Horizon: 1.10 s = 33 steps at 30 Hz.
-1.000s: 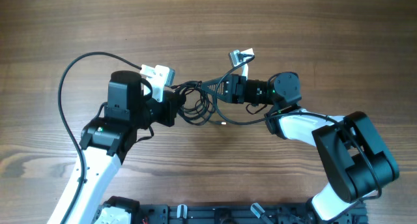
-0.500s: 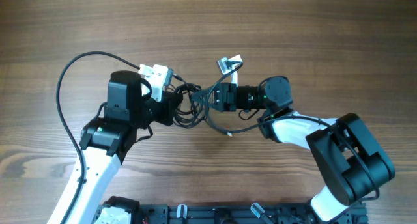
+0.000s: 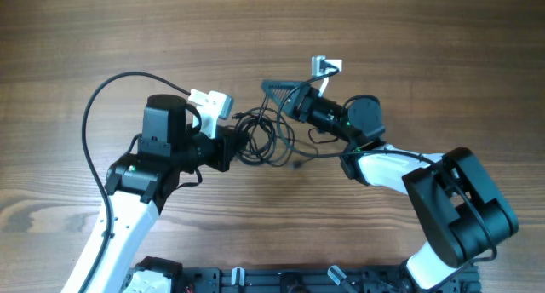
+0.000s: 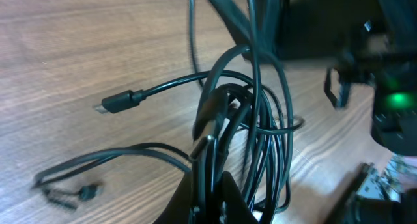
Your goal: Untangle cables
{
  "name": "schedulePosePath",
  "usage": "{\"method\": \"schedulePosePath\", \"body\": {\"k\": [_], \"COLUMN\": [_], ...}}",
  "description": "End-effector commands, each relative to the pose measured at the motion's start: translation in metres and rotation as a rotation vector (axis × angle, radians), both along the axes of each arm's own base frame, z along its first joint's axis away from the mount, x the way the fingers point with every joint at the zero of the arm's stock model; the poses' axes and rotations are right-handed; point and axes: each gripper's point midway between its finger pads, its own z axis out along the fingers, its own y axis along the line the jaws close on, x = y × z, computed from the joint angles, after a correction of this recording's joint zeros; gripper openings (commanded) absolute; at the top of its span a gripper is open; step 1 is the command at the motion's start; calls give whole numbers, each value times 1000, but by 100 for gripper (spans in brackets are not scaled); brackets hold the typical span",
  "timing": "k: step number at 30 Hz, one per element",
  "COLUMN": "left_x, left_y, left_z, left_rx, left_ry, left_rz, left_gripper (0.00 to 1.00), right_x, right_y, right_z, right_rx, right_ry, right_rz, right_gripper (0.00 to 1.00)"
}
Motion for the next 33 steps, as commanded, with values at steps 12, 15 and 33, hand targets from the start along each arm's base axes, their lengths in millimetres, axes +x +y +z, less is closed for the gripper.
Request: {"method": "schedulePosePath", "body": {"k": [12, 15, 33], "left_x": [-23, -22, -6], "left_y": [0, 1, 4], "left_z": [-14, -14, 26], "left_rx": [37, 46, -193], "left_ry": [78, 75, -10], "left_rz": [-67, -60, -94], "left_gripper": [4, 4, 4], "right_x": [85, 88, -20], "right_y": [-167, -201, -62], "right_z": [26, 23, -68], "right_rx": [-63, -92, -343], "right_ry": [-206, -211, -266], "right_rz": [-449, -474, 284], "right_gripper": [71, 70, 100]}}
